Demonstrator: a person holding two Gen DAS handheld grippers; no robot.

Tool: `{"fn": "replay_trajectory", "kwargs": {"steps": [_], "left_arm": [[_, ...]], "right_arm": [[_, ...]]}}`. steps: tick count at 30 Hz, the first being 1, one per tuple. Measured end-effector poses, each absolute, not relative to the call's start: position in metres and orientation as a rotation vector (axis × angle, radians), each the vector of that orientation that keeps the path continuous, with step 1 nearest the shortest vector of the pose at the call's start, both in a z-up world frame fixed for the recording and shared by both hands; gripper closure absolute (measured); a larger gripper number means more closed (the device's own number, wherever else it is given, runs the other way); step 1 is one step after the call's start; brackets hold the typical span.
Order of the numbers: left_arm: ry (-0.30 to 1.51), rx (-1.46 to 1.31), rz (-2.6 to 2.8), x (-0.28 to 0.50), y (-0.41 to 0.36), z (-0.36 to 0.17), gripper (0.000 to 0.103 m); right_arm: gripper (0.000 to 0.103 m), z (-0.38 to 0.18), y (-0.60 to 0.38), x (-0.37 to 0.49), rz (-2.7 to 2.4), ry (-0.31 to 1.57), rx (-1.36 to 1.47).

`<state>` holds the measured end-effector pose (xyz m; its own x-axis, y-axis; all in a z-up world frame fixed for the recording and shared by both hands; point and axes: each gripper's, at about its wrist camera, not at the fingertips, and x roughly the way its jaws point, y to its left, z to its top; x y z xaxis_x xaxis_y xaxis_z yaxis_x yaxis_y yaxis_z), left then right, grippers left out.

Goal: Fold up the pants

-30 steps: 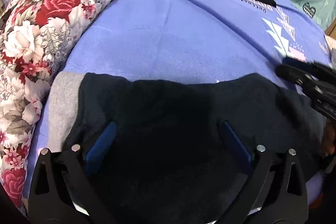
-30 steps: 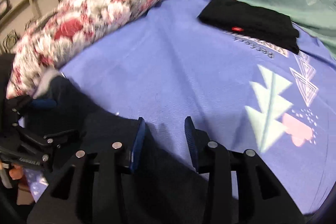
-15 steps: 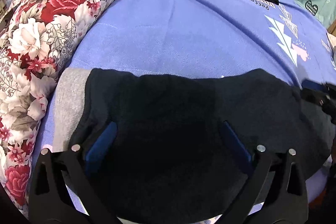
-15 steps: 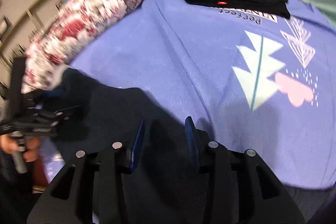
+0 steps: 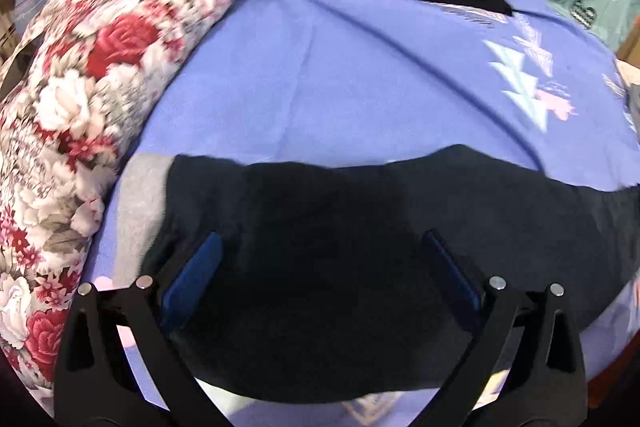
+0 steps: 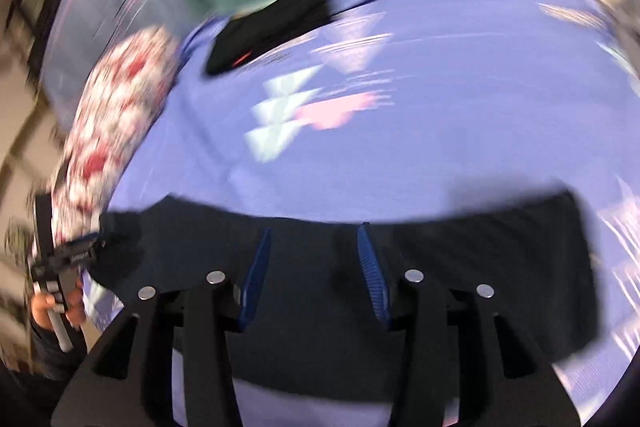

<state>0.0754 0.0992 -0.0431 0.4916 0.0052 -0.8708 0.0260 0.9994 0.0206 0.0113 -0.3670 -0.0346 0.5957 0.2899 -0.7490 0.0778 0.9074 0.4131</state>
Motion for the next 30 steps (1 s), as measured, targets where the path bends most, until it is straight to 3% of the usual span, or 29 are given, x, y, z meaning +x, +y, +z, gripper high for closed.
{"fn": "replay_trajectory", "kwargs": {"steps": [10,21,26,30], "left_arm": [[1.103,0.094,-0.138,0.072,0.038,-0.056,0.002],[1.171,0.123,-0.144,0.067,0.026,-0.078,0.002],[1.178,0.124,-0.137,0.066,0.026,-0.082,0.002],[1.176,0.117,-0.139,0.066,0.026,-0.083,0.002]], "right_arm": [[0.046,-0.048,-0.455,-0.071,-0.049,0.953,0.653],[0.045,-0.080,-0.471,-0.064,-0.114,1.009,0.807],[0.032,-0.083,-0.475,-0.053,-0.119,0.984,0.873],[0.031,-0.085,-0.469,-0.039,-0.134,0.963,0.849]]}}
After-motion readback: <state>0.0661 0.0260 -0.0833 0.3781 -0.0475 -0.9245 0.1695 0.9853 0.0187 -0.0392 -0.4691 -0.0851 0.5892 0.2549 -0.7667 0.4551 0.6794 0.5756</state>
